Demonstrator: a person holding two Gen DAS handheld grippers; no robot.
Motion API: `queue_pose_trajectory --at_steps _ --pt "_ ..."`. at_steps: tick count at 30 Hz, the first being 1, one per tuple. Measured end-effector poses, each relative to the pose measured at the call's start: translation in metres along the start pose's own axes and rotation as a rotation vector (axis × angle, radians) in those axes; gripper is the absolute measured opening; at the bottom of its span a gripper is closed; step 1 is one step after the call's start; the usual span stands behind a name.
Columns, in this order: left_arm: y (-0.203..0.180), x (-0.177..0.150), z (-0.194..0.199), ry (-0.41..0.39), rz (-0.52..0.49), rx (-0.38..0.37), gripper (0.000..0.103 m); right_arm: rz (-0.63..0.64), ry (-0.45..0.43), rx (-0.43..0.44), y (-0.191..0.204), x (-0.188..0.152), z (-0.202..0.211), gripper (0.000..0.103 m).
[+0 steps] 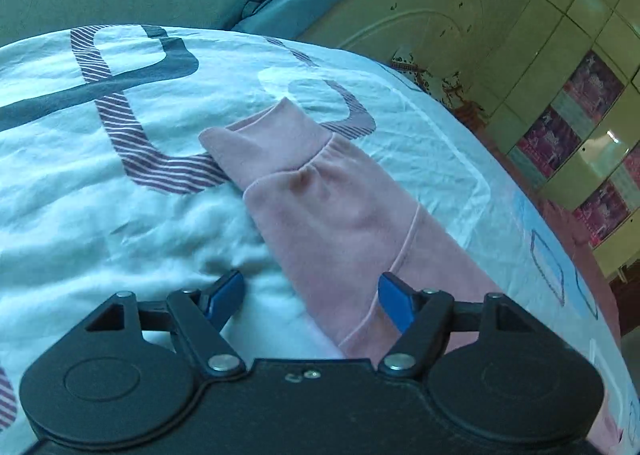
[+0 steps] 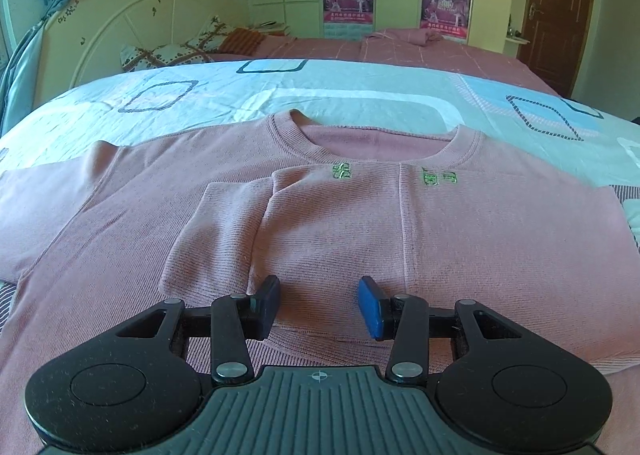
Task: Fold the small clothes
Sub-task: 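Close the left gripper on the other sleeve cuff, then fold the held sleeve across the chest with the left gripper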
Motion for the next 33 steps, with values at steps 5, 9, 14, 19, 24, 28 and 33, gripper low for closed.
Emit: queue_pose_trajectory --at_steps 5,9,14,19,24,28,33 --pt "-0.002 0.016 -0.018 -0.044 0.036 -0.007 0.035 -0.008 -0.003 -0.002 -0.001 0.0 0.001 0.043" --pt "0.0 0.021 -0.023 -0.065 0.041 0.003 0.007 -0.033 -0.002 0.004 -0.003 0.002 0.002 0.043" --pt "-0.035 0.02 -0.003 -0.11 -0.061 -0.061 0.004 -0.077 -0.038 0.001 -0.009 0.009 0.01 0.043" --pt "-0.133 -0.013 0.044 -0.112 -0.262 -0.262 0.004 -0.057 0.0 -0.002 -0.011 0.003 0.003 0.043" --pt "-0.245 -0.098 0.092 -0.043 -0.477 -0.5 0.004 -0.13 -0.054 0.041 -0.024 0.013 0.023 0.043" --pt "-0.317 -0.194 0.117 0.054 -0.636 -0.661 0.004 -0.167 -0.076 0.037 -0.048 0.011 0.042 0.043" --pt "-0.357 -0.308 0.112 0.164 -0.817 -0.72 0.004 -0.222 -0.085 0.011 -0.09 -0.002 0.066 0.044"
Point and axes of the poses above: each gripper's, at about its wrist camera, not at the fingertips, and z roughly against the way its jaws point, y to its left, x to its top, the point moved 10 cm from there along -z, roughly the way its jaws point, and after that the axes turned 5 degrees about z, right-handed, at the moved point
